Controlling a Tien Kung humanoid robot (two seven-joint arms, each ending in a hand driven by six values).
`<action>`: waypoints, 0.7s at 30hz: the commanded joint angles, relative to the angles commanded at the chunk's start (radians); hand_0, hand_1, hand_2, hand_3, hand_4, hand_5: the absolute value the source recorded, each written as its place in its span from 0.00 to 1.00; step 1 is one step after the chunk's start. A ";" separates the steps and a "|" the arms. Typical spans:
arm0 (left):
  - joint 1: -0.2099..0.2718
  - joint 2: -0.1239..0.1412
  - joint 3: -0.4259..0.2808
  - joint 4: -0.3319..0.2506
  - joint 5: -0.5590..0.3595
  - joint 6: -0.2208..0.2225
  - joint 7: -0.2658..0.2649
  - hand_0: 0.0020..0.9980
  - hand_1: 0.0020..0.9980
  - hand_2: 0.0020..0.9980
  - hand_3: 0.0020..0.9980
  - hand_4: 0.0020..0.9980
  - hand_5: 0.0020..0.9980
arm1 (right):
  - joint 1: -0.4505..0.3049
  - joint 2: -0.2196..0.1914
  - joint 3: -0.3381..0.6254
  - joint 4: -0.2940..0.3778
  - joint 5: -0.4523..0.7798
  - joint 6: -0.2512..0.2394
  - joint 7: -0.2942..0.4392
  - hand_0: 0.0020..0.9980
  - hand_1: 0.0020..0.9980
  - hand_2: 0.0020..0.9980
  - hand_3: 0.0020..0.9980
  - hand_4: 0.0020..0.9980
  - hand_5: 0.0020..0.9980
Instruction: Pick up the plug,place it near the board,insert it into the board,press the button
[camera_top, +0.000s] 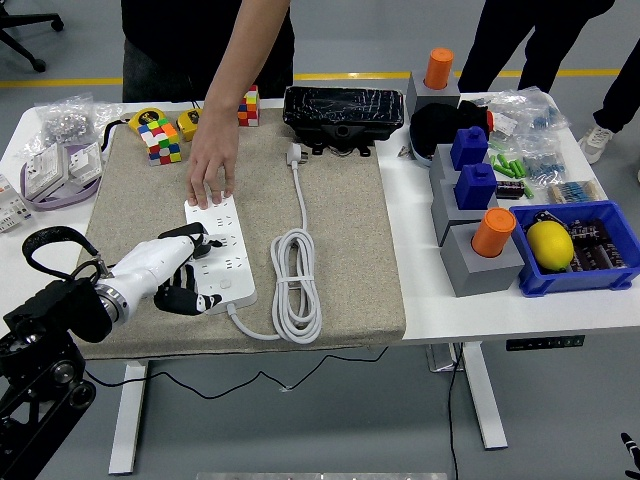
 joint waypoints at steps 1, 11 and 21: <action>0.002 0.001 0.005 0.000 -0.002 -0.013 0.010 0.16 0.00 0.11 0.83 0.34 0.00 | 0.000 0.000 -0.002 0.000 0.002 0.000 0.001 0.86 0.83 0.80 0.82 1.00 1.00; 0.006 0.007 0.033 0.004 0.003 -0.039 0.039 0.16 0.00 0.11 0.83 0.38 0.00 | -0.004 0.005 -0.004 0.000 0.001 0.001 0.002 0.86 0.82 0.80 0.82 1.00 1.00; 0.006 0.007 0.046 -0.001 -0.006 -0.043 0.043 0.16 0.00 0.12 0.83 0.41 0.00 | -0.003 0.003 0.000 0.000 0.000 -0.001 0.002 0.86 0.83 0.80 0.82 1.00 1.00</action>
